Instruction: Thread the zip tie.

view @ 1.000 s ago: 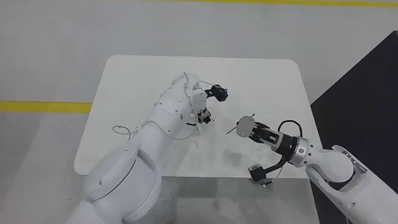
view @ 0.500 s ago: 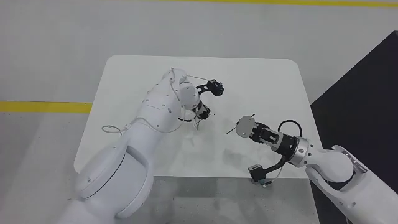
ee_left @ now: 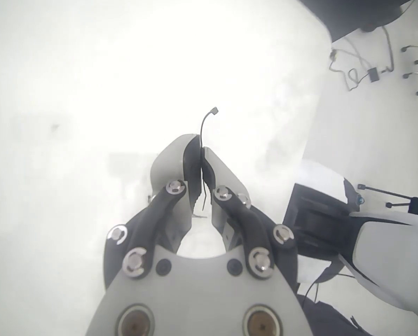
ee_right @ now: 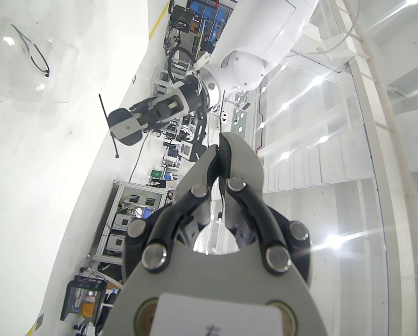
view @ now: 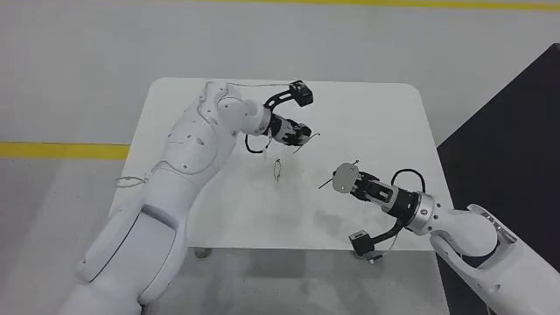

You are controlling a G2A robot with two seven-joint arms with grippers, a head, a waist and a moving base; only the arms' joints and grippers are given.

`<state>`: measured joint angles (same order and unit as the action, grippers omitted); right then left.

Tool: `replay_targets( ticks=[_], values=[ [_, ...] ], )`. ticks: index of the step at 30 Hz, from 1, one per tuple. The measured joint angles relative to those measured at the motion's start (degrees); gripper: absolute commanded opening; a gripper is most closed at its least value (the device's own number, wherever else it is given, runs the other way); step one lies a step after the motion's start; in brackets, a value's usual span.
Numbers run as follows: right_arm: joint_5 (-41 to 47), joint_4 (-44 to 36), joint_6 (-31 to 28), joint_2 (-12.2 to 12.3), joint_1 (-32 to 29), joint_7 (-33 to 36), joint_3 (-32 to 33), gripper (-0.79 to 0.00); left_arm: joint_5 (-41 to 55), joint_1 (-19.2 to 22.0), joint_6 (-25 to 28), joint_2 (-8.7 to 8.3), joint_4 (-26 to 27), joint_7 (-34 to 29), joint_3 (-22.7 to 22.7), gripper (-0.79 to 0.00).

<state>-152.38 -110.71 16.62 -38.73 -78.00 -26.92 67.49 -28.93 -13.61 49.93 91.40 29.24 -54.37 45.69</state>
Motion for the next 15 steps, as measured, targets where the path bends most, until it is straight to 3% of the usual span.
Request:
replay_targets(
  ticks=[9, 15],
  values=[
    [1.13, -0.25, -0.82, -0.2, -0.33, -0.21, -0.45, -0.785, 2.53, -2.1, 0.6, -0.23, 2.38, 0.61, -0.49, -0.785],
    [13.38, 1.49, -5.94, -0.79, 0.74, -11.86, -1.74, -0.785, 8.54, -3.15, 3.78, -1.88, 6.68, 3.74, -2.53, -0.785]
  ],
)
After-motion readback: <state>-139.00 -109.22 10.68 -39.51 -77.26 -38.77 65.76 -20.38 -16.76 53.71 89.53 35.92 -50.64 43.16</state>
